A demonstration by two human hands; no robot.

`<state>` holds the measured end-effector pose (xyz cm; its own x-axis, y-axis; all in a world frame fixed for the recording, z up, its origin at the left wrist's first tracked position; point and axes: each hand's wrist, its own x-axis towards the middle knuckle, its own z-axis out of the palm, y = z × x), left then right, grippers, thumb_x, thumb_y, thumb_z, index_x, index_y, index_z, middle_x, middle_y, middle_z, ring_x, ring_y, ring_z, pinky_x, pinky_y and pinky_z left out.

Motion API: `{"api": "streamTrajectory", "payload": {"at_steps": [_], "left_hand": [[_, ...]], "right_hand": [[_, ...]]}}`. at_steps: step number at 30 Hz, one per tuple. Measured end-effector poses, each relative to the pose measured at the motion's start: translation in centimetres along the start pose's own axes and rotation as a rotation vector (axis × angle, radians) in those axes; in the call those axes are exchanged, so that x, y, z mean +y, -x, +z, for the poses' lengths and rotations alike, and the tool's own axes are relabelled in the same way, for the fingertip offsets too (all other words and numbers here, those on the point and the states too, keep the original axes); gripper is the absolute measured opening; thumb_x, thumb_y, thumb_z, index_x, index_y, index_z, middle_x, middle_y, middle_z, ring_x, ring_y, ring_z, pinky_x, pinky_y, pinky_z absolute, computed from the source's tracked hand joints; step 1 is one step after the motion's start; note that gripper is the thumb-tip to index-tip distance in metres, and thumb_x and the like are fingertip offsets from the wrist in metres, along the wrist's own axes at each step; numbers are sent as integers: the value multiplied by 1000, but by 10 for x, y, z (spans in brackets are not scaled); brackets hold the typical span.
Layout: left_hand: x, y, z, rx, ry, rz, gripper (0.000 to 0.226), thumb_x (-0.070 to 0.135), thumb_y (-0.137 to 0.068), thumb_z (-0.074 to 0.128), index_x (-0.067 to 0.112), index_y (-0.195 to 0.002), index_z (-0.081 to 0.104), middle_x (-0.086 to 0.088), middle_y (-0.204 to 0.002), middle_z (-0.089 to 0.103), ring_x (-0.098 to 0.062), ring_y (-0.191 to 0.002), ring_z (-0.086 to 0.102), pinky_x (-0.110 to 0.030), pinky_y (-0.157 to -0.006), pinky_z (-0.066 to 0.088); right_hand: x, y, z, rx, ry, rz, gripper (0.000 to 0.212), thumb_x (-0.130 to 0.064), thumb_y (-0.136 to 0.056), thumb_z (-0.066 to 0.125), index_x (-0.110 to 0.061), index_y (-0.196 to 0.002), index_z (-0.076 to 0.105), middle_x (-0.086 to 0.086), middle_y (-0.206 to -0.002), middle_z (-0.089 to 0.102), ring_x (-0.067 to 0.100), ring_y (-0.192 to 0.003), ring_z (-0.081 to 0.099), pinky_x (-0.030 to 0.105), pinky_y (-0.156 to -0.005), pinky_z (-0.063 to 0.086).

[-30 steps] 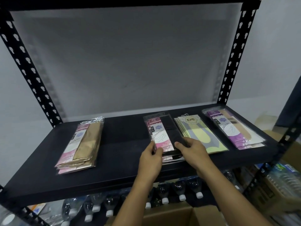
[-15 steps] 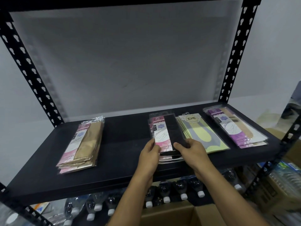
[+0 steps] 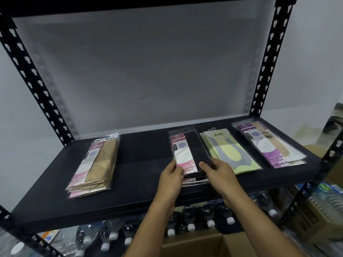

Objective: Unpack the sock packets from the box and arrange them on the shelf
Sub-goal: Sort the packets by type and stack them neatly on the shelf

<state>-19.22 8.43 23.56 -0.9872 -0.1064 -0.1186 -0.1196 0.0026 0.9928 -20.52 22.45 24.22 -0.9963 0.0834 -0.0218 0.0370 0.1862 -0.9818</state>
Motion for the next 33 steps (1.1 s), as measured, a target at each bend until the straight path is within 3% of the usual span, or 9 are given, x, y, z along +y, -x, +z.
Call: {"api": "streamTrajectory", "payload": {"at_steps": [4,7,9,12,15,21,27,33], "left_hand": [[3,3,-1,2,63,-9,31,11,-97,47,23,-119,66,3,-105,76,-14,-97,72,-33,-87,56],[-1,6,-2,81,71,13,26,15,-94,57,20,-119,64,2,-111,74,-15,-105,69,-38,-97,53],[-2,8,-2,128,49,37,28,14,-93,60,18,-121,63,2,-114,72,-13,-107,66,-34,-98,52],[-2,11,0,142,20,78,25,13,-93,60,19,-117,64,9,-107,71,-6,-103,66,-20,-87,51],[0,13,0,135,2,103,25,12,-94,60,22,-116,64,13,-103,70,-2,-100,65,-16,-85,50],[-1,17,-15,160,-29,131,27,10,-94,59,19,-118,65,10,-106,71,-3,-102,66,-18,-90,51],[-3,23,-52,245,0,142,22,9,-93,61,25,-108,65,13,-101,71,0,-97,66,-15,-83,51],[-1,16,-86,328,-21,147,24,8,-93,59,30,-100,64,16,-94,70,4,-90,64,-11,-73,48]], "right_hand": [[2,-1,0,1,-21,-4,6,-29,-92,56,-30,-98,58,-12,-93,66,-1,-82,58,17,-66,44],[2,-2,0,37,-42,9,34,-33,-93,54,-16,-121,59,-2,-115,65,14,-104,60,29,-88,47],[4,-3,-1,66,-63,19,42,-30,-94,54,-12,-132,53,1,-122,61,16,-112,56,29,-95,43],[5,-1,-1,76,-62,-7,32,-21,-95,54,-11,-125,58,-17,-88,58,-3,-81,54,14,-71,41],[5,2,-1,74,-39,-46,30,-19,-94,55,-11,-123,60,-25,-78,50,-11,-71,48,9,-60,38],[3,8,9,35,-24,-89,29,-19,-92,60,-11,-120,62,-28,-77,51,-13,-70,51,4,-55,41],[2,8,48,-15,-7,-126,29,-21,-90,63,-13,-117,64,-25,-78,55,-10,-76,54,8,-65,40],[-6,5,93,-48,8,-144,22,-21,-91,61,-17,-112,66,-24,-79,59,-8,-77,58,6,-61,42]]}}
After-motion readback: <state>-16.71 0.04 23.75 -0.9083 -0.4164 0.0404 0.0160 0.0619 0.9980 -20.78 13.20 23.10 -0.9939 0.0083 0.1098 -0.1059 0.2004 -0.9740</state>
